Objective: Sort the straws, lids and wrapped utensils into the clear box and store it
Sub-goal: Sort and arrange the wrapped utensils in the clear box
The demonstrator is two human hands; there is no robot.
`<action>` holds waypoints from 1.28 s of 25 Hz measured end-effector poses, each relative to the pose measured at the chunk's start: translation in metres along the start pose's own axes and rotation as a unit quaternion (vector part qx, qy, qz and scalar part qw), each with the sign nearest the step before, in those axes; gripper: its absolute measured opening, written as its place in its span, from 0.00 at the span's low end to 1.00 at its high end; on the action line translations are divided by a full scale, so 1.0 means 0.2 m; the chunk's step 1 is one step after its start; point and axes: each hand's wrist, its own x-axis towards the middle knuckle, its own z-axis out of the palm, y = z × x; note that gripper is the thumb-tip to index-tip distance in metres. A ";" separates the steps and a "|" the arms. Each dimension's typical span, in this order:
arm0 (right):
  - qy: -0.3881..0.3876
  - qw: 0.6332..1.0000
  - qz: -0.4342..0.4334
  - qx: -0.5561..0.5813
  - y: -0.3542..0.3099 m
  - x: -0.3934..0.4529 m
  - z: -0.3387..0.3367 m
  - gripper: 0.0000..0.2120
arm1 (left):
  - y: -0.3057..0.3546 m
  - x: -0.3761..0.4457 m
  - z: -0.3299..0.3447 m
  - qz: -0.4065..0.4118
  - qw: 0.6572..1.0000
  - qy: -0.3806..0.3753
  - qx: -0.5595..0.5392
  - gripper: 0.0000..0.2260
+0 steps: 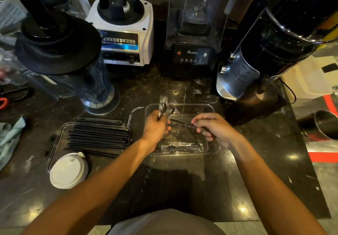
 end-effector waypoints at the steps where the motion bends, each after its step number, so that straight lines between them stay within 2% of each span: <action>1: -0.005 1.000 0.007 0.005 -0.01 -0.01 -0.01 0.06 | 0.00 0.00 -0.01 0.017 1.000 0.010 0.018 0.06; 5: -0.016 0.999 0.027 0.040 -0.05 -0.03 0.00 0.08 | -0.01 -0.02 -0.01 0.089 0.989 0.043 0.110 0.06; 8: -0.024 0.997 0.035 0.058 -0.08 -0.04 -0.01 0.09 | -0.01 -0.04 0.00 0.121 0.984 0.063 0.112 0.05; 10: -0.058 0.992 0.043 0.101 -0.09 -0.04 -0.03 0.12 | -0.02 -0.02 0.01 0.108 0.987 0.031 0.116 0.05; 12: -0.079 0.982 0.048 0.163 -0.08 -0.04 -0.03 0.13 | -0.03 -0.01 0.02 0.074 0.991 -0.046 0.105 0.06; 15: -0.037 0.980 0.040 0.193 -0.06 -0.01 0.01 0.10 | -0.04 -0.03 0.05 0.033 0.990 -0.122 0.057 0.09; 19: 0.034 0.994 0.013 0.106 -0.02 0.02 0.06 0.04 | -0.03 -0.05 0.05 -0.018 0.987 -0.155 -0.027 0.12; 23: 0.057 0.996 -0.013 0.067 -0.01 0.02 0.08 0.05 | -0.03 -0.03 0.04 -0.040 0.980 -0.182 -0.073 0.13; 26: 0.076 0.994 -0.021 0.076 0.00 0.05 0.09 0.08 | -0.02 -0.03 0.05 -0.023 0.986 -0.164 -0.031 0.13; 28: 0.082 0.997 -0.013 -0.006 0.03 0.08 0.08 0.06 | -0.01 -0.03 0.04 -0.007 0.994 -0.108 -0.027 0.11; 29: 0.071 0.990 -0.005 -0.123 0.05 0.08 0.08 0.05 | 0.00 -0.03 0.04 0.000 0.996 -0.084 -0.029 0.10; 30: 0.038 0.962 0.011 -0.269 0.07 0.09 0.09 0.07 | 0.01 -0.02 0.03 0.004 0.997 -0.069 -0.031 0.10; 32: -0.040 0.856 0.046 -0.513 0.11 0.09 0.14 0.16 | 0.03 0.00 0.01 0.006 0.998 -0.058 -0.038 0.16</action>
